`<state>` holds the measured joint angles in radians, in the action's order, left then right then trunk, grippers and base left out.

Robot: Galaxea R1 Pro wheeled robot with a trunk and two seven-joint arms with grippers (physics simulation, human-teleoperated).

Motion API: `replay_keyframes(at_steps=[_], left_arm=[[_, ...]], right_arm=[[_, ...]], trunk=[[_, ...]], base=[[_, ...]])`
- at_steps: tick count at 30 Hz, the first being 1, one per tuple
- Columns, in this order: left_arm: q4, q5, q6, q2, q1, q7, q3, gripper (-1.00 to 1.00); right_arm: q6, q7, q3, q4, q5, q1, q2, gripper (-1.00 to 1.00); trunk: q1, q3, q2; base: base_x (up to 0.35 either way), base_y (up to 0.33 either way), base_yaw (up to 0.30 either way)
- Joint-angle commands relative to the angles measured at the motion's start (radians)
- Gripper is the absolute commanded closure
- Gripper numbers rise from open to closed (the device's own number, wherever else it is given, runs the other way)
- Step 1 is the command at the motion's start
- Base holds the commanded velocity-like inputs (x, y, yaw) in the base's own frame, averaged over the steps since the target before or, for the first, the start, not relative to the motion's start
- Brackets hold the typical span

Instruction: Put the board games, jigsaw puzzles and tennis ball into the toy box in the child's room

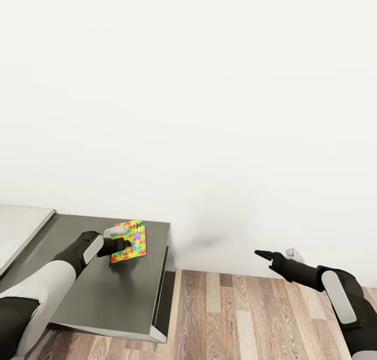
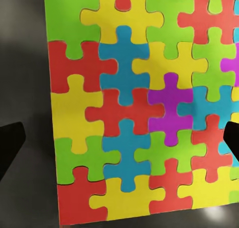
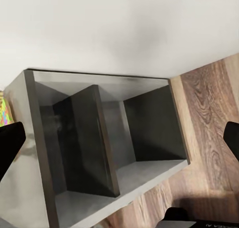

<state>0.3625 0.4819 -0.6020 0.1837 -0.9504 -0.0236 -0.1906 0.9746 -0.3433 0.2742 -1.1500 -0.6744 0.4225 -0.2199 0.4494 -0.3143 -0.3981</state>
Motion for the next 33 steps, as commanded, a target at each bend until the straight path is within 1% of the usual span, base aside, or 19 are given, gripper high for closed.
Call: replay_keyframes(at_steps=[1, 10, 24, 33], left_arm=[[0.001, -0.001, -0.004, 0.001, -0.001, -0.002, -0.004, -1.00], [0.001, 0.000, -0.004, -0.001, -0.001, -0.002, -0.004, -1.00], [0.001, -0.001, -0.003, -0.001, -0.001, -0.002, -0.004, -1.00], [0.001, 0.000, -0.003, -0.003, -0.001, -0.002, -0.004, -1.00]], right_arm=[[0.005, -0.009, 0.002, 0.000, 0.009, 0.001, 0.000, -1.00], [0.006, -0.009, 0.002, 0.000, 0.009, 0.001, -0.001, -1.00], [0.006, -0.009, 0.002, -0.001, 0.009, -0.001, -0.001, -1.00], [0.006, -0.009, 0.002, -0.023, 0.007, -0.005, -0.001, -1.00]], trunk=[[0.001, -0.002, -0.002], [0.001, -0.002, -0.002], [0.001, -0.002, -0.002], [0.001, -0.002, -0.002]], base=[[0.014, 0.010, 0.000], [0.143, 0.093, 0.000], [0.014, 0.007, 0.000], [0.038, -0.038, -0.029]])
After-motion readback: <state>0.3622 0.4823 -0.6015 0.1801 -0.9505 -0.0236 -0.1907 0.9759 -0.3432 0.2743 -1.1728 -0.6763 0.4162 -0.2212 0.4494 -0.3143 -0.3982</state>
